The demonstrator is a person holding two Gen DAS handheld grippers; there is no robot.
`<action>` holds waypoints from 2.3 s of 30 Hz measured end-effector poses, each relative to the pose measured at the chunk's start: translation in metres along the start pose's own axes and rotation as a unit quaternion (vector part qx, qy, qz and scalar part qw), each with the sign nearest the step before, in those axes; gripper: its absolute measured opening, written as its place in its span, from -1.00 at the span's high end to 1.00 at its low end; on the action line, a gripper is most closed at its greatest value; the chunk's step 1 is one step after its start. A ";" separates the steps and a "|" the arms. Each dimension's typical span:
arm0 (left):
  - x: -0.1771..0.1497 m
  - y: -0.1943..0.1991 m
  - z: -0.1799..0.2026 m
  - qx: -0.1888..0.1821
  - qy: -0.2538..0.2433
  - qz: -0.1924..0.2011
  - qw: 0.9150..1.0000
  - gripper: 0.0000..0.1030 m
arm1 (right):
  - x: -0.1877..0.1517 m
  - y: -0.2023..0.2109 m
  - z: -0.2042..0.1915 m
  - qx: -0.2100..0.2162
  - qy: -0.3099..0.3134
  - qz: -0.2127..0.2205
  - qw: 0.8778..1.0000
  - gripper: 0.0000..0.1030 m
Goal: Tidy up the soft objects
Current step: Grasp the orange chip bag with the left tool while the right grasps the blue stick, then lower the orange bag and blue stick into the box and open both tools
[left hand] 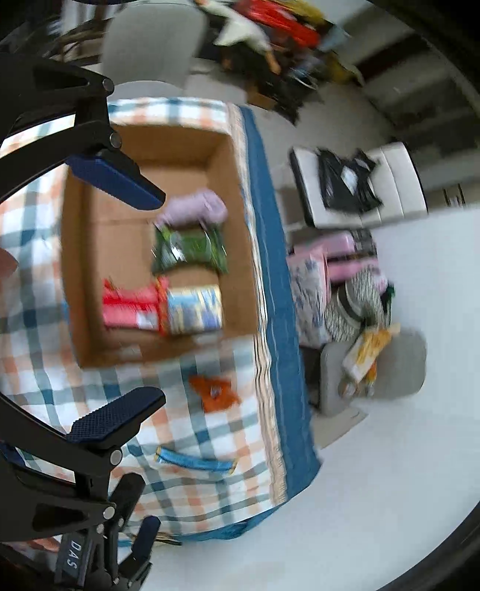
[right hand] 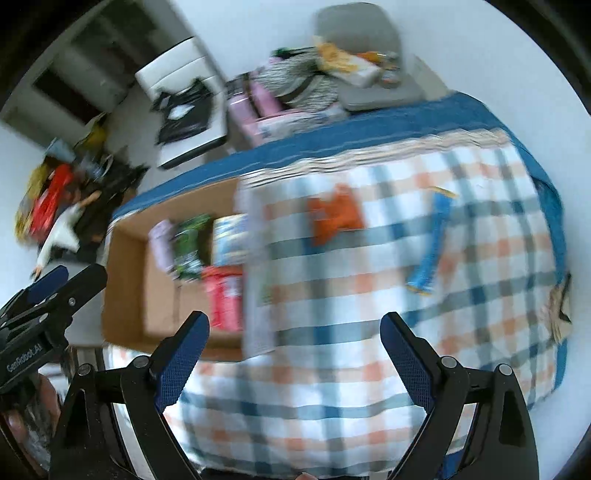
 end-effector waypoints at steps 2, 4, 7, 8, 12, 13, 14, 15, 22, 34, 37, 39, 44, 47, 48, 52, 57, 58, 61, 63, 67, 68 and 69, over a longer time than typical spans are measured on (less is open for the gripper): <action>0.012 -0.016 0.030 -0.001 -0.030 -0.010 1.000 -0.91 | 0.007 -0.003 0.035 -0.014 -0.027 0.001 1.000 -0.86; 0.024 -0.038 0.060 0.002 -0.057 -0.024 0.998 -0.91 | 0.013 -0.008 0.064 -0.024 -0.047 -0.002 0.999 -0.86; 0.039 -0.070 0.095 0.007 -0.094 -0.044 0.995 -0.91 | 0.021 -0.020 0.107 -0.041 -0.074 -0.008 0.996 -0.86; 0.041 -0.079 0.103 0.009 -0.102 -0.050 0.993 -0.91 | 0.023 -0.027 0.122 -0.046 -0.084 -0.012 0.995 -0.86; 0.052 -0.128 0.136 0.018 -0.133 -0.087 0.987 -0.91 | 0.031 -0.055 0.163 -0.051 -0.115 -0.030 0.992 -0.86; 0.053 -0.141 0.142 0.017 -0.137 -0.099 0.986 -0.91 | 0.032 -0.064 0.170 -0.052 -0.121 -0.035 0.991 -0.86; 0.054 -0.152 0.148 0.014 -0.140 -0.109 0.984 -0.91 | 0.035 -0.073 0.178 -0.050 -0.128 -0.041 0.990 -0.86; 0.054 -0.165 0.153 0.013 -0.143 -0.121 0.982 -0.91 | 0.036 -0.082 0.184 -0.050 -0.133 -0.046 0.989 -0.86; 0.043 -0.238 0.179 -0.002 -0.155 -0.199 0.968 -0.91 | 0.042 -0.152 0.214 -0.031 -0.177 -0.092 0.979 -0.85; 0.033 -0.301 0.194 0.000 -0.166 -0.256 0.952 -0.45 | 0.044 -0.222 0.226 -0.034 -0.199 -0.134 0.970 -0.62; 0.030 -0.302 0.198 0.003 -0.169 -0.249 0.954 -0.38 | 0.042 -0.230 0.228 -0.036 -0.204 -0.138 0.969 -0.39; 0.028 -0.300 0.201 0.001 -0.171 -0.246 0.954 -0.27 | 0.041 -0.233 0.228 -0.049 -0.202 -0.135 0.969 -0.21; 0.021 -0.297 0.213 -0.003 -0.175 -0.243 0.954 -0.03 | 0.040 -0.234 0.233 -0.062 -0.204 -0.129 0.969 0.08; 0.019 -0.295 0.215 0.000 -0.174 -0.239 0.955 0.02 | 0.040 -0.233 0.234 -0.069 -0.199 -0.127 0.969 0.29; 0.019 -0.294 0.216 0.001 -0.175 -0.237 0.956 0.03 | 0.042 -0.230 0.237 -0.071 -0.197 -0.126 0.970 0.34; 0.018 -0.285 0.220 0.007 -0.177 -0.225 0.958 0.06 | 0.040 -0.226 0.235 -0.077 -0.190 -0.123 0.971 0.54; 0.018 -0.269 0.219 0.001 -0.173 -0.208 0.963 0.06 | 0.043 -0.214 0.222 -0.076 -0.180 -0.114 0.974 0.65; 0.017 -0.263 0.220 -0.005 -0.167 -0.205 0.964 0.06 | 0.044 -0.211 0.218 -0.074 -0.178 -0.111 0.975 0.66; 0.020 -0.245 0.221 -0.022 -0.156 -0.198 0.968 0.07 | 0.044 -0.197 0.212 -0.070 -0.169 -0.100 0.978 0.68; 0.021 -0.232 0.225 -0.036 -0.148 -0.194 0.969 0.07 | 0.043 -0.186 0.205 -0.063 -0.166 -0.093 0.980 0.69; 0.025 -0.202 0.224 -0.055 -0.136 -0.176 0.973 0.07 | 0.048 -0.163 0.192 -0.045 -0.159 -0.082 0.983 0.70; 0.026 -0.196 0.225 -0.058 -0.134 -0.172 0.974 0.07 | 0.046 -0.154 0.188 -0.038 -0.156 -0.077 0.984 0.71; 0.025 -0.187 0.224 -0.063 -0.131 -0.166 0.975 0.07 | 0.048 -0.146 0.186 -0.036 -0.153 -0.074 0.985 0.71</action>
Point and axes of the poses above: each gripper's, at about its wrist camera, not at the fingertips, and y roughly against the way its jaws point, z to its right, x to its top, the point moved 7 cm from there along -y, roughly the way its jaws point, and after that the axes turned 3 degrees about x, right-handed, at the moved point
